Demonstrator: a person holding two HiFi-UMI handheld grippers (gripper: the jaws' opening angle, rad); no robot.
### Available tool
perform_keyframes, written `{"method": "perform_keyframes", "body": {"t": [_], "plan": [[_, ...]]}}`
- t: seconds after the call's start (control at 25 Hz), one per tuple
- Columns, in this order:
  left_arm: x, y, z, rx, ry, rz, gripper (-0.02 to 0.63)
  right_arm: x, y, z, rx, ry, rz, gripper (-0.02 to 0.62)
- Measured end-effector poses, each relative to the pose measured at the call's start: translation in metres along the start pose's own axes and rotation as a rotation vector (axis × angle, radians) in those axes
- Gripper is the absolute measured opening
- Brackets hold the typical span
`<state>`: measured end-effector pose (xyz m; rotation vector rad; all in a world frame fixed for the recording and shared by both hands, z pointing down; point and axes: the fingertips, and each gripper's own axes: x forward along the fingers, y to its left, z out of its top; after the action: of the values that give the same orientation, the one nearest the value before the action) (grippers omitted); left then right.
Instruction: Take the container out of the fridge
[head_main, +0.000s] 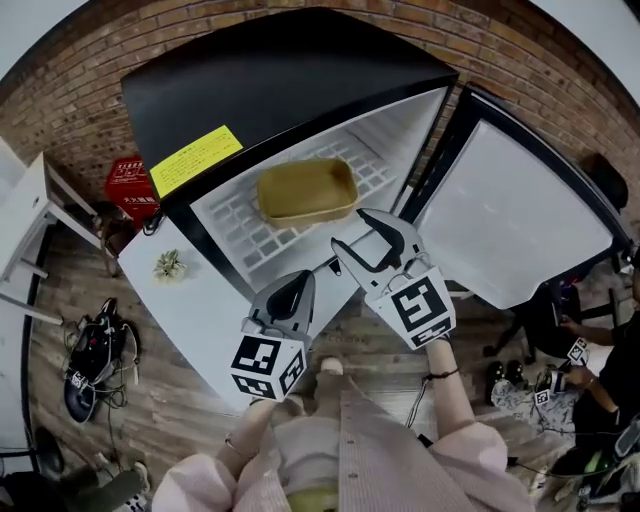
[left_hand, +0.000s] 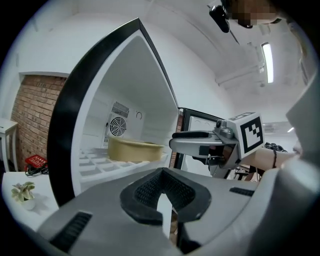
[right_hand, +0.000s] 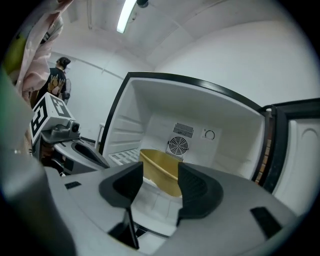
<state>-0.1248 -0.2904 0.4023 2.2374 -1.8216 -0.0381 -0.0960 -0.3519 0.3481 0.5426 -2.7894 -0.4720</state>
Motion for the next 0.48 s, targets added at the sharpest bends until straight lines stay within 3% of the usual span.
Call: {"method": "perform_keyframes", "body": {"t": [0.48], "plan": [[0.026,0.01,0.005,-0.008,-0.013,0.081,-0.011,0.04,-0.002,-0.011,-0.348,0.154,0.252,0.206]]}}
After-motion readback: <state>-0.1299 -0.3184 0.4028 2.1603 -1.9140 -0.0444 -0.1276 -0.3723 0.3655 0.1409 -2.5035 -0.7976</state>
